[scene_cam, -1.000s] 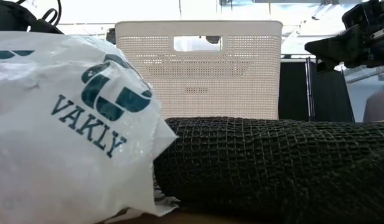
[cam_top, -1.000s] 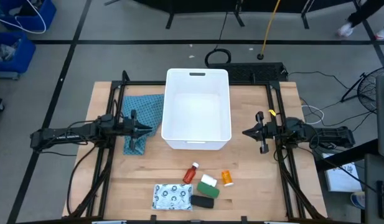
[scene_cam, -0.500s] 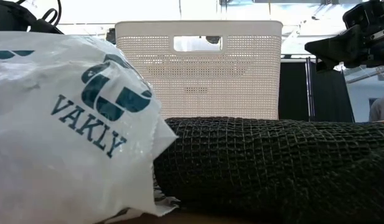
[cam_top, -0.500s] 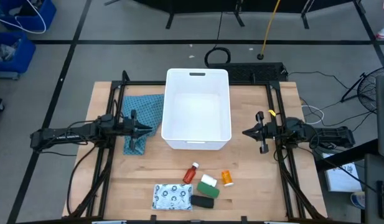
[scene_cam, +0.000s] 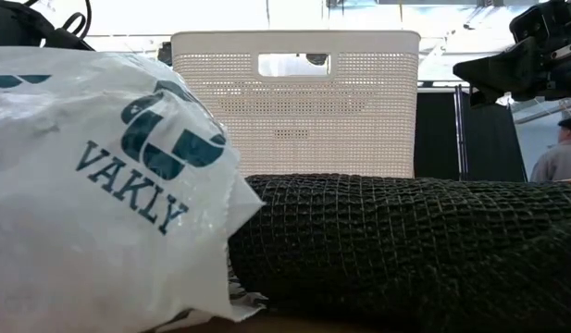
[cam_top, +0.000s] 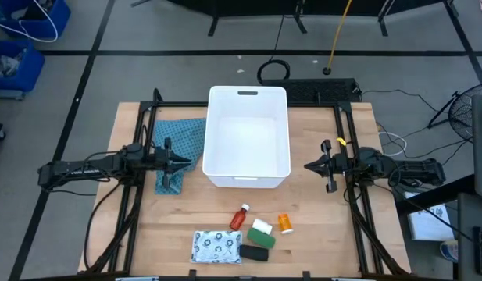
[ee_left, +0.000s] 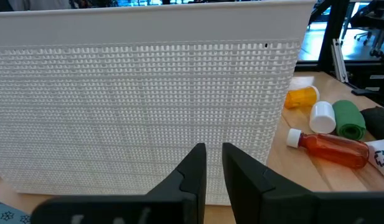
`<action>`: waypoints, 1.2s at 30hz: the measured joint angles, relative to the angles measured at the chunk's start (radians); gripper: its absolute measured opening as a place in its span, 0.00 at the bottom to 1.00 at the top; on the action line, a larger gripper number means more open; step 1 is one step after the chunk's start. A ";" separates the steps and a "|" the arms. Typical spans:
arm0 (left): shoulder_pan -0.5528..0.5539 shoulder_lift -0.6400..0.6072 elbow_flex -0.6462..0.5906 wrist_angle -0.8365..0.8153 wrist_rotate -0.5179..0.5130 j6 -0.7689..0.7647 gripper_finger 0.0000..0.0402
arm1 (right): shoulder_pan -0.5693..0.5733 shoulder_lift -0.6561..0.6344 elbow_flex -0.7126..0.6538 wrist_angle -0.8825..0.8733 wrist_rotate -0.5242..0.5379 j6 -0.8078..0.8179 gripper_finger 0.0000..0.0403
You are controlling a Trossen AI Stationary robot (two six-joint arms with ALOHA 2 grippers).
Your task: Pick & place medical supplies in basket/bin
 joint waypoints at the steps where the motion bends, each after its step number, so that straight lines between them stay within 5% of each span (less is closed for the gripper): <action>1: 0.000 0.000 0.000 0.000 0.000 0.000 0.14 | 0.000 0.000 0.000 0.000 0.000 0.000 0.00; 20: 0.000 0.000 0.000 0.063 0.002 -0.004 0.14 | 0.000 0.000 0.000 0.005 0.000 0.000 0.00; 36: 0.000 0.000 0.000 0.146 0.001 -0.237 0.14 | 0.001 0.000 0.002 0.078 -0.003 -0.034 0.00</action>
